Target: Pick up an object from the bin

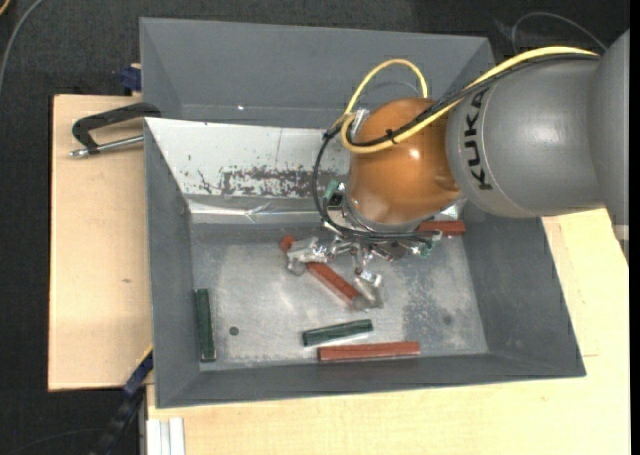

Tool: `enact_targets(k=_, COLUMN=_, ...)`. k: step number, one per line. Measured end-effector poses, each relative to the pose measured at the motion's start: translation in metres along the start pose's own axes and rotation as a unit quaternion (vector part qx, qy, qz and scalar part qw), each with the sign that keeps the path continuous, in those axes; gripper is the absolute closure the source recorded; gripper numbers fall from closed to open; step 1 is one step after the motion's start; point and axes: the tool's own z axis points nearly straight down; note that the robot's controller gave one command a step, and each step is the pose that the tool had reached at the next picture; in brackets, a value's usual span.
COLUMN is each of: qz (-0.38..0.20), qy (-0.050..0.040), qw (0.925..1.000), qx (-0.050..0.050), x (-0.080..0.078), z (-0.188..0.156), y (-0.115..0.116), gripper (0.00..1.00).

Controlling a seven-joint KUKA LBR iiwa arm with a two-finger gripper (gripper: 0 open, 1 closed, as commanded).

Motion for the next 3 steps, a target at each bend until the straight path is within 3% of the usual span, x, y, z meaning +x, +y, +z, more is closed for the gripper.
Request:
enact_targets(k=1, qz=0.060, qy=-0.0039, qw=0.9982, qx=0.002, x=-0.015, z=-0.006, y=-0.039, gripper=0.00)
enact_targets(k=2, qz=0.218, qy=-0.0010, qw=0.9759, qx=-0.001, x=-0.023, z=0.000, y=-0.026, gripper=0.00)
enact_targets(k=3, qz=0.271, qy=-0.0007, qw=0.9625, qx=0.000, x=0.008, z=0.000, y=-0.041, gripper=0.00)
